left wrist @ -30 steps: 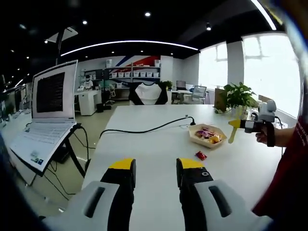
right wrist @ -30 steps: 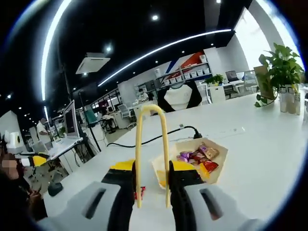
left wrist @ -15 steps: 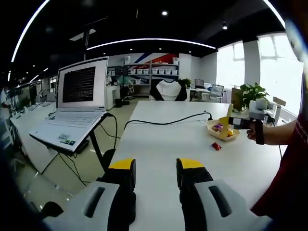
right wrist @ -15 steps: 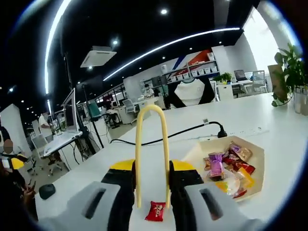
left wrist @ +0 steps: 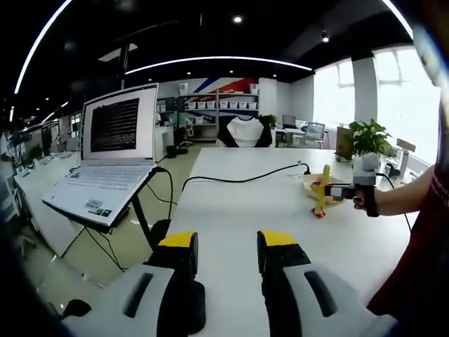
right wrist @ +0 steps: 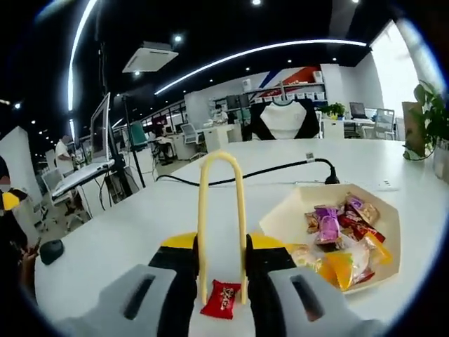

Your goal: Place the target food into the container with the food tongs after gripping and lifting it, then release it inside without dropping or visibly crushing the food.

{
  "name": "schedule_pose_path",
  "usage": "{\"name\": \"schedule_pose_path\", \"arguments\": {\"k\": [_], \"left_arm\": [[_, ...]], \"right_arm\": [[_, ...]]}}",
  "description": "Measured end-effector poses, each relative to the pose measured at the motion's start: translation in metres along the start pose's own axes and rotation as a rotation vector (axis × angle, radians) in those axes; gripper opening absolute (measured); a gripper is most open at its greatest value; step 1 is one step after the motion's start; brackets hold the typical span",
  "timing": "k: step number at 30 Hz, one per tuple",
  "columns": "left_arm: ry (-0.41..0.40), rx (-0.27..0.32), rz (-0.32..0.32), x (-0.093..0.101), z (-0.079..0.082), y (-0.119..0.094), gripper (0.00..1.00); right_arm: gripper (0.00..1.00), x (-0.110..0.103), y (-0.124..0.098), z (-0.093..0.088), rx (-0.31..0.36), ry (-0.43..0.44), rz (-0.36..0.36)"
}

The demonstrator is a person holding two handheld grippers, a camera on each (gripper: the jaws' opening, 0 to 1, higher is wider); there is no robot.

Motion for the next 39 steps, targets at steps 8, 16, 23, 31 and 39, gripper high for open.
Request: {"name": "schedule_pose_path", "arguments": {"k": [8, 16, 23, 31, 39], "left_arm": [[-0.006, -0.002, -0.008, 0.0, -0.001, 0.004, 0.36], [-0.004, 0.007, -0.041, 0.014, 0.001, 0.014, 0.36], [0.003, 0.019, -0.086, 0.03, 0.006, 0.025, 0.36], [0.017, 0.02, -0.085, 0.027, 0.007, 0.018, 0.36], [0.007, 0.024, -0.064, 0.021, 0.005, 0.012, 0.36]], "right_arm": [[0.15, 0.0, -0.004, -0.003, -0.064, -0.056, 0.04], [0.15, 0.004, -0.031, 0.023, -0.01, -0.046, 0.059], [0.16, 0.035, -0.054, 0.075, 0.122, -0.016, -0.012], [0.16, 0.076, -0.052, 0.116, 0.196, -0.015, -0.082], [0.23, 0.077, -0.03, 0.126, 0.202, -0.05, -0.039]]}}
Point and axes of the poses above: the point that each gripper's makers call its tool centre point, and the gripper's own axes: y roughly forward along the fingers, x roughly to its right, z roughly out of its top, the point moved 1 cm from there along -y, roughly backward along the fingers, and after that the axes turned 3 degrees about z, right-handed, at the moved point
